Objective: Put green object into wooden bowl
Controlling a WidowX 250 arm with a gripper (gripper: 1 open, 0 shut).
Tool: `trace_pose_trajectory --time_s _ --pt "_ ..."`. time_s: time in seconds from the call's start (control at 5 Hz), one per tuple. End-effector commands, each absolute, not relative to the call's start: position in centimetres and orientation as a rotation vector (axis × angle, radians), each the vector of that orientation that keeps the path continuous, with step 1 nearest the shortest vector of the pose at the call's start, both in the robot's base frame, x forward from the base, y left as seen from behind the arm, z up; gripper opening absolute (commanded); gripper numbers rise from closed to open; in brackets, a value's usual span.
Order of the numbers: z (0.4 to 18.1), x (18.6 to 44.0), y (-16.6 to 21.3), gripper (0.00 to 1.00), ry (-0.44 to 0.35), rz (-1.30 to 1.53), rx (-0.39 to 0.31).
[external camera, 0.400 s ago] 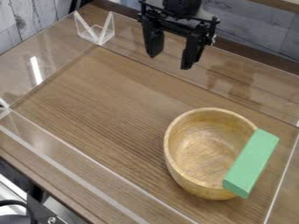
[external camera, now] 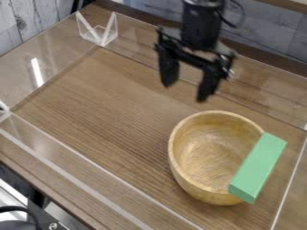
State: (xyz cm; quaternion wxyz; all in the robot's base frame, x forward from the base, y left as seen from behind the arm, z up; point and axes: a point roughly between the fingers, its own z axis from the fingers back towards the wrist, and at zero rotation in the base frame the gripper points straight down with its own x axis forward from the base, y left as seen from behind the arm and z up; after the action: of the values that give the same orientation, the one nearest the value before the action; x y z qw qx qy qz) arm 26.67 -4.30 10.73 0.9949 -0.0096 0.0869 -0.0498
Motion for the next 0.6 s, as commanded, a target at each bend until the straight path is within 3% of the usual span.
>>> trace_pose_trajectory --time_s 0.0,0.4 --pt "12.8 25.7 -7.6 1.0 0.094 -0.076 -0.036" --pt "11.6 24.1 -11.8 1.0 0.062 -0.043 -0.064"
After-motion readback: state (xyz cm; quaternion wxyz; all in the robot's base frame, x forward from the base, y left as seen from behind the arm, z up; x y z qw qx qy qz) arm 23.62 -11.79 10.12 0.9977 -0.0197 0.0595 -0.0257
